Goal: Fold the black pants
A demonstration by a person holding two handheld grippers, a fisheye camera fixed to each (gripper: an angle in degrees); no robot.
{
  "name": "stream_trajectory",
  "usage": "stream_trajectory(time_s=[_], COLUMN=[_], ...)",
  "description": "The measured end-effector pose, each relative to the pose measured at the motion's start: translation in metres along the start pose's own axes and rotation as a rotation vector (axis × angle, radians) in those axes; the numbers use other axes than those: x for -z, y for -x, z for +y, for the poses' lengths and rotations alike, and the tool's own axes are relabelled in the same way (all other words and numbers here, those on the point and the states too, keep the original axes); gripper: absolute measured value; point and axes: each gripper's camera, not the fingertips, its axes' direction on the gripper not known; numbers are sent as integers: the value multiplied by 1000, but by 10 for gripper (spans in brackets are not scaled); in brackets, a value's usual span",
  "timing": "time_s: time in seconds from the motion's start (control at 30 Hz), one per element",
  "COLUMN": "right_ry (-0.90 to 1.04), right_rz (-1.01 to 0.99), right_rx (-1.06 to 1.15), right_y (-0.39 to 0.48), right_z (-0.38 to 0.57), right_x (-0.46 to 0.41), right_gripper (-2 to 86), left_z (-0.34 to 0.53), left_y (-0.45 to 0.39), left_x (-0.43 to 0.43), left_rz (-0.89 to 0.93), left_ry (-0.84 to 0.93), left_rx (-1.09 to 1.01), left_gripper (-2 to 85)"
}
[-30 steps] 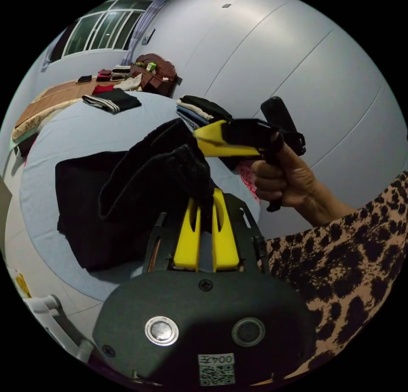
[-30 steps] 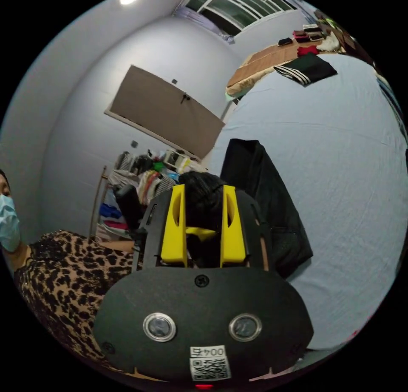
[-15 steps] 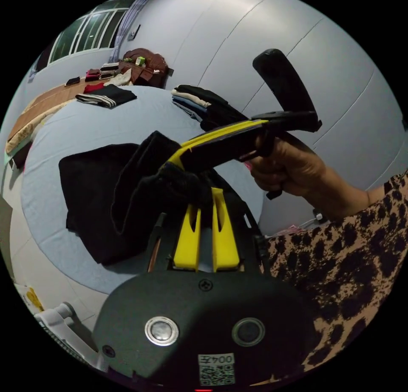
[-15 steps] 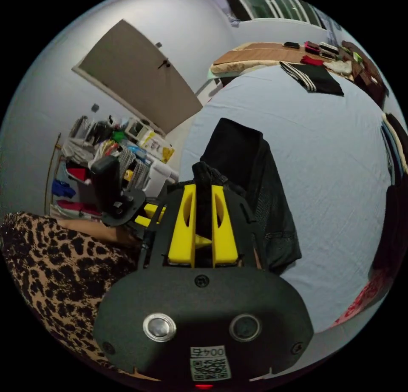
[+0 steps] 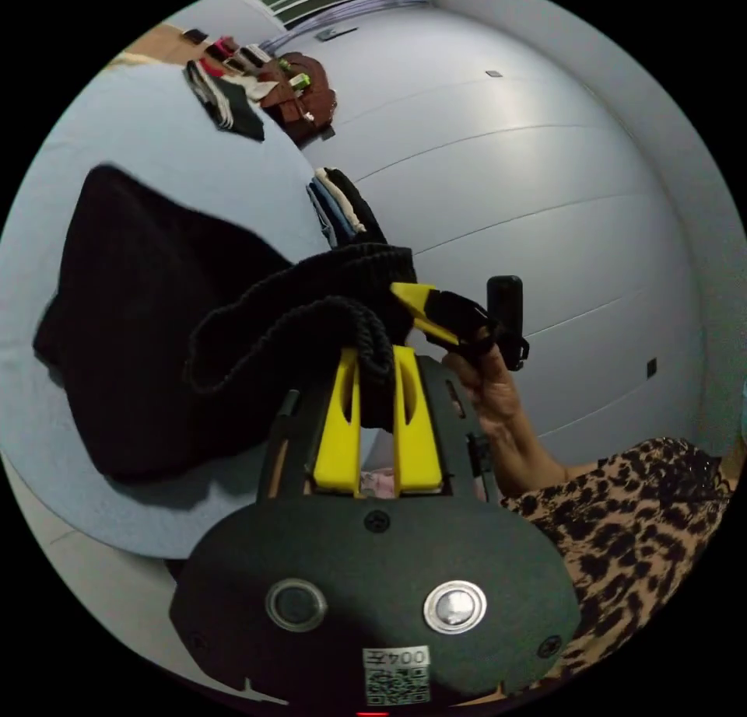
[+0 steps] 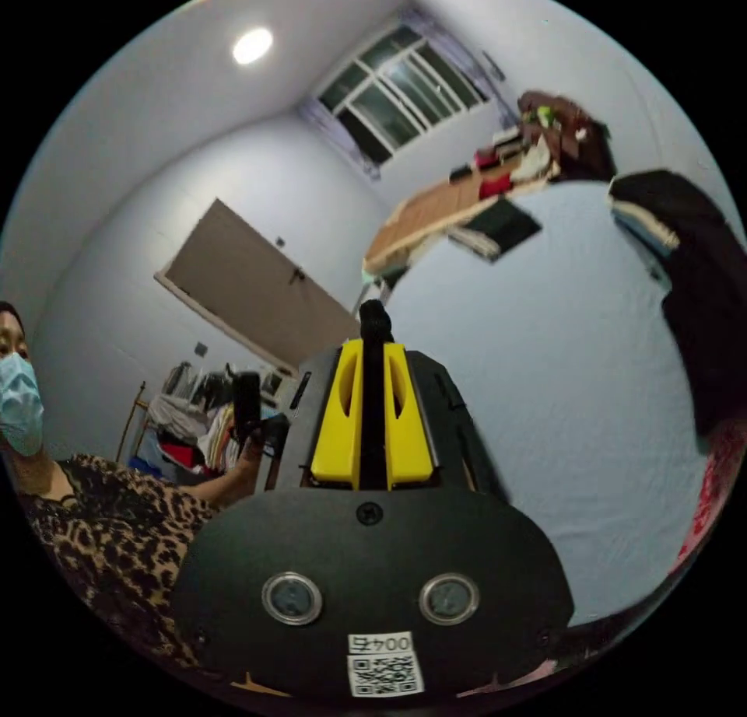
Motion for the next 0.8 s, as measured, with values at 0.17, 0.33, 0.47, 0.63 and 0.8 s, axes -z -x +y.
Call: stream_trajectory(time_s=[0.17,0.33,0.47,0.63,0.8], right_ry=[-321,-559,-723,-844,-932], right_rz=[-118,-140,-48,96,218], right_rx=[79,333,526,639,667], right_y=[33,124,206,269,291], right_z=[-57,-97,-111,-118,-131], right_x=[138,265,372,469,517], right_gripper=[48,49,48,49,49], left_z=[-91,-155,-187,-217,-236], left_y=[-108,-243,-334,-394,-408], left_x=[70,97,104,100,76], left_rz=[7,-54,-17,49,95], left_ry=[-143,-147,-143,-154,-113], left_rx=[-352,-701,-869,-934,-954], left_gripper=[60,58,58,57,58])
